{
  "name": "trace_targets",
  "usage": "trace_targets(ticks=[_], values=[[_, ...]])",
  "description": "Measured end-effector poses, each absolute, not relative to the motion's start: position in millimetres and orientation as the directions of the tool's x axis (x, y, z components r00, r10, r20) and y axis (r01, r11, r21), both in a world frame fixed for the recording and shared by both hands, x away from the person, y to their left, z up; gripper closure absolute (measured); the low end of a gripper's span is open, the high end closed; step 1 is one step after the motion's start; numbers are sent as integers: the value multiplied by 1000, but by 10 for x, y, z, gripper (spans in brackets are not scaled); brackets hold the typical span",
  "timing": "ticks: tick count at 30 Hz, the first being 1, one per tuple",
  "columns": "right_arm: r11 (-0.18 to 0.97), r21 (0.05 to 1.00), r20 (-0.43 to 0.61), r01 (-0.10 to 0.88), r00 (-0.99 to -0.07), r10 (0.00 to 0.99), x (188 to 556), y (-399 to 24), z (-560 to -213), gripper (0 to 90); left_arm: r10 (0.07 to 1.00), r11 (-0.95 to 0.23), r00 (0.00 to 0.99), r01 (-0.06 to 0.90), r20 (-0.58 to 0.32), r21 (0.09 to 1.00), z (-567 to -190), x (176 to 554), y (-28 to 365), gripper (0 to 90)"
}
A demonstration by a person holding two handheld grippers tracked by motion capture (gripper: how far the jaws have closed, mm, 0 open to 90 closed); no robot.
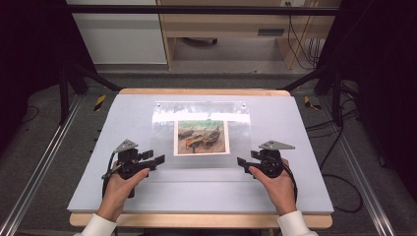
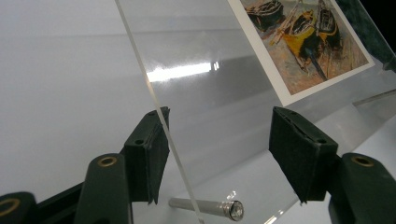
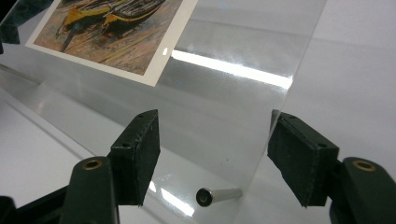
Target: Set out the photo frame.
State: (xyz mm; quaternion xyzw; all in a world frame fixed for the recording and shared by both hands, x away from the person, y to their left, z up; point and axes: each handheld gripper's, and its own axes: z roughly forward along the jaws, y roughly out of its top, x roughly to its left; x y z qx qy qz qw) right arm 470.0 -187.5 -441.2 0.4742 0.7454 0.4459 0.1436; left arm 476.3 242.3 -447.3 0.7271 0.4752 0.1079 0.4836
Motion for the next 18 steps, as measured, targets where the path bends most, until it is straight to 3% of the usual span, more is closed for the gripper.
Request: trace_targets(ticks=[18], values=[[148,804,203,576,-500,842,4645,-1880,-4410,385,792,-90,531,590,-302,802,-4468,4706,2447,408]])
